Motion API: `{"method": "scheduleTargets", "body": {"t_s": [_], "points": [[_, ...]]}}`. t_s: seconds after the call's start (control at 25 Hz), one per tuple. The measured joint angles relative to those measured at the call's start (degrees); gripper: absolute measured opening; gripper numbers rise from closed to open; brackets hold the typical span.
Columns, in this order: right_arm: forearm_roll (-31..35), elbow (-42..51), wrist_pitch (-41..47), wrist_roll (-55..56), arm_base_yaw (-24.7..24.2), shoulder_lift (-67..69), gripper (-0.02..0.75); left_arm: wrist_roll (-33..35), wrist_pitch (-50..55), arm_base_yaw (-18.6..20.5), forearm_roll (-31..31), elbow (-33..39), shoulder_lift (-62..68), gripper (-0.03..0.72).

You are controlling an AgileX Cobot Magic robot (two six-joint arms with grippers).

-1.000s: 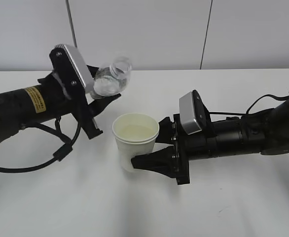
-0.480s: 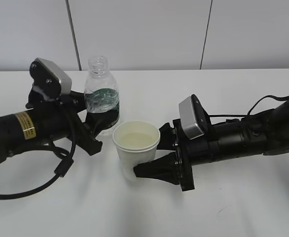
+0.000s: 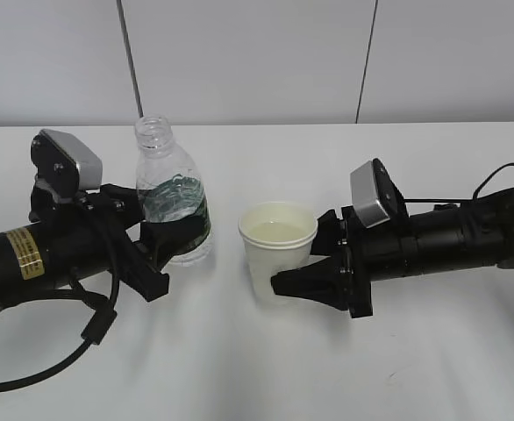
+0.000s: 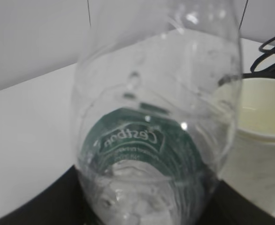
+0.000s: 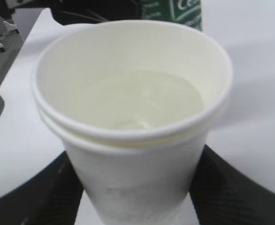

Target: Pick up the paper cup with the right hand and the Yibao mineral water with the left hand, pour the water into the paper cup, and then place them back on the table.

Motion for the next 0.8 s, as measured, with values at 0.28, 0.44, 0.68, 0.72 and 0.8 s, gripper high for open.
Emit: {"method": "scheduleTargets", "body": {"t_s": [0.28,0.44,0.68,0.72,0.8], "points": [[8.71,0.00,7.37,-6.68,-0.38,0.00,0.510,-1.65,-4.51,0.00,4.11,0.00,4.61,0.375],[14.08,0.11,9.30,-9.97,-0.48,0.00,0.510,-2.02,-4.40,0.00,6.26,-0.11,7.90,0.375],[19.06,3.28,10.16,-13.14,-0.48,0.00,0.504,-2.18,-4.58,0.00,6.71,-0.59,8.14,0.375],[20.83,4.75,9.84,-14.50,-0.48,0.00,0.503,-2.18,-4.58,0.00,6.71,-0.59,8.14,0.375],[24.55,7.73,7.72,-17.89,-0.48,0.00,0.501,-2.13,-4.58,0.00,6.71,-0.59,8.14,0.375]]}}
